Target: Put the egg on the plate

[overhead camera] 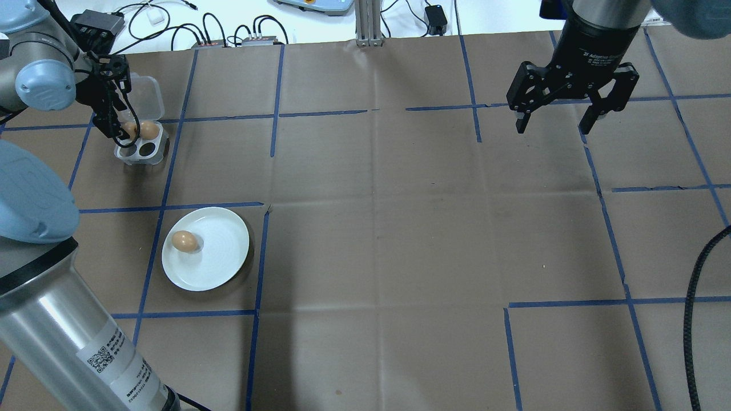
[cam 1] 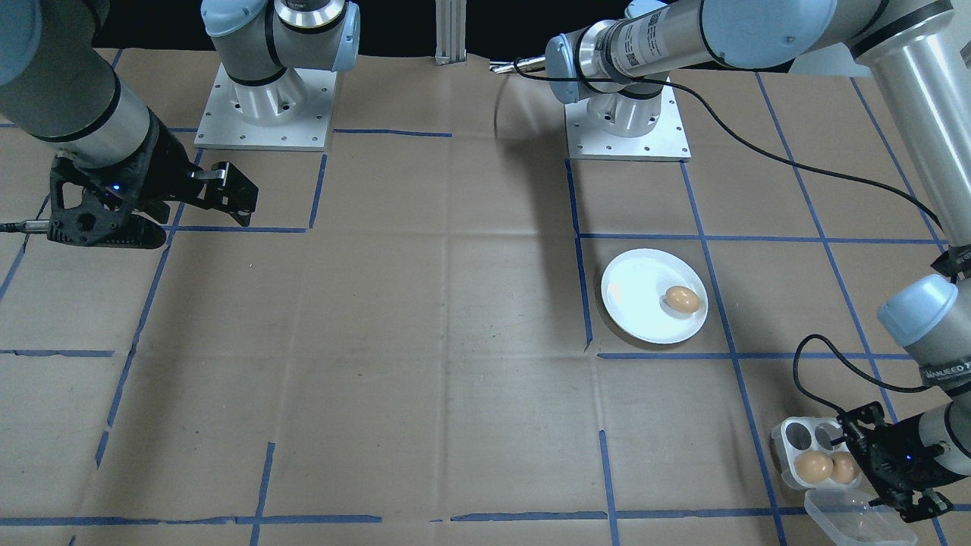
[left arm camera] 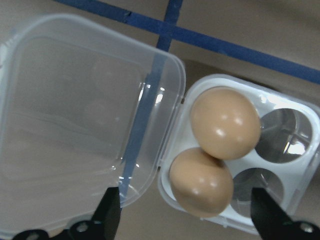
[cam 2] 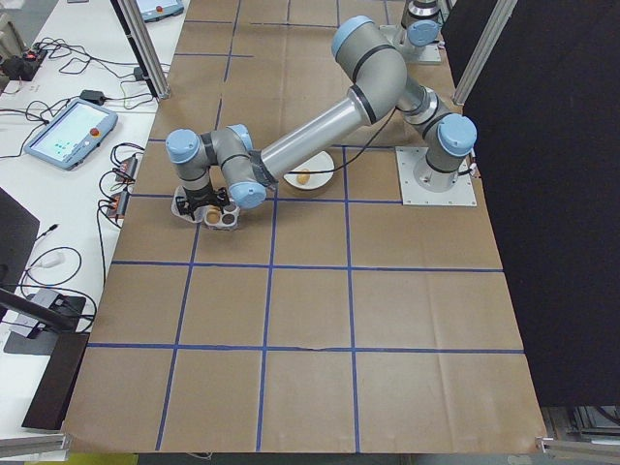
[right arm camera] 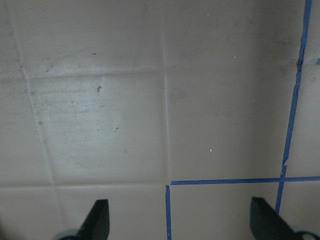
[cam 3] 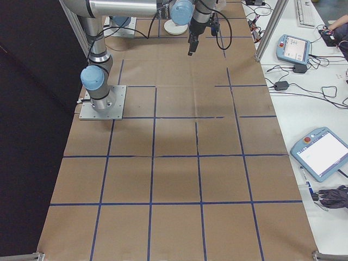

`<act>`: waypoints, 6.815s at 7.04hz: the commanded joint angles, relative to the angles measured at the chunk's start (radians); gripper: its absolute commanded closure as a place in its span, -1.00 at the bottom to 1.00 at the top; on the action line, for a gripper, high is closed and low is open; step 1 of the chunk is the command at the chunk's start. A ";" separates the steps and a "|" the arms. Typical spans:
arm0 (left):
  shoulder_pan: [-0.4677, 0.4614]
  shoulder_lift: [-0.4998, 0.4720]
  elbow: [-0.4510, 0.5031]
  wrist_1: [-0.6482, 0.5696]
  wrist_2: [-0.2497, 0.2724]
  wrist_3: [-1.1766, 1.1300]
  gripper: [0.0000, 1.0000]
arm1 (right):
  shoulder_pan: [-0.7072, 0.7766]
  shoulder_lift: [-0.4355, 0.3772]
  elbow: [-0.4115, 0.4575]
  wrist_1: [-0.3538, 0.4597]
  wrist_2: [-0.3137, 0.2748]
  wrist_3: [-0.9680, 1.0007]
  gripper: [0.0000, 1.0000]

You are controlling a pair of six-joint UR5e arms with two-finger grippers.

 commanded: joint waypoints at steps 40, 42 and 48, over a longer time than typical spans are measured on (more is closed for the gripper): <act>-0.017 0.048 -0.104 0.055 -0.117 -1.270 -0.68 | 0.000 0.000 0.000 0.000 -0.001 0.000 -1.00; -0.017 0.047 -0.107 0.060 -0.116 -1.268 -0.68 | 0.000 0.000 0.000 0.000 -0.001 0.000 -1.00; -0.015 0.045 -0.109 0.060 -0.116 -1.270 0.56 | 0.000 0.000 0.000 0.000 -0.001 0.000 -1.00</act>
